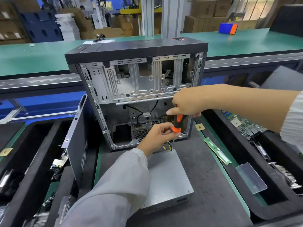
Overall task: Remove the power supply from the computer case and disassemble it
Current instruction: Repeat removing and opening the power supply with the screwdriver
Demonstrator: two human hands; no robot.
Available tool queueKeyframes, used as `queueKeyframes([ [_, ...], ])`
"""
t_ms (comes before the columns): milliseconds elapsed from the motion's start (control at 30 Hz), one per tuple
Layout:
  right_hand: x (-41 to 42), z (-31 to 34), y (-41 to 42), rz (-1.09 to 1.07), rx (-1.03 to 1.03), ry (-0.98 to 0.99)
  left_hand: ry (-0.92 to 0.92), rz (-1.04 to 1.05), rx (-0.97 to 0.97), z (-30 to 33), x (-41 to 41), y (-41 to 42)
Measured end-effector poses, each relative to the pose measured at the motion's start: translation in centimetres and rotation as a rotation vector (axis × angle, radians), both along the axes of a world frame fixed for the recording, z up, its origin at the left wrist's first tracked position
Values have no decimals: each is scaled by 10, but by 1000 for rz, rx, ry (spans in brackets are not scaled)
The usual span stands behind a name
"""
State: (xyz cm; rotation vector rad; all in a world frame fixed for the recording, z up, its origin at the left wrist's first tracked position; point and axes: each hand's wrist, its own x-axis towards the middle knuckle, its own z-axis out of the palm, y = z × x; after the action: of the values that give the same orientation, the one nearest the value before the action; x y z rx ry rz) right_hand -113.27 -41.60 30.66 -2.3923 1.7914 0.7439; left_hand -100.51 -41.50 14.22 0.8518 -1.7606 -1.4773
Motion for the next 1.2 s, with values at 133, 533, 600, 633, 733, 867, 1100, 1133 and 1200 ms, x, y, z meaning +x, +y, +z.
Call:
queueKeyframes([
  [133,-4,13,-3,57,173,-118,2,-7,35,-1,0,-1],
  [533,-5,16,-4,37,182,-114,18,-15,29,3,-2,-1],
  [600,-6,17,-3,11,179,-117,28,-20,24,2,-5,-2],
  [633,-4,16,-1,-56,152,-133,26,-20,18,2,-5,-2],
  [733,1,7,-1,-168,36,-80,14,-21,-2,3,-6,-2],
  [867,-2,5,-5,22,37,12,27,-15,9,3,-4,-2],
  [1100,-7,14,-1,-160,180,-174,31,-2,21,-1,-5,-2],
  [1133,-5,11,0,-183,132,-128,31,-3,16,-1,-5,-2],
  [1200,-5,5,-2,-126,45,-54,31,-9,14,-1,-4,-2],
])
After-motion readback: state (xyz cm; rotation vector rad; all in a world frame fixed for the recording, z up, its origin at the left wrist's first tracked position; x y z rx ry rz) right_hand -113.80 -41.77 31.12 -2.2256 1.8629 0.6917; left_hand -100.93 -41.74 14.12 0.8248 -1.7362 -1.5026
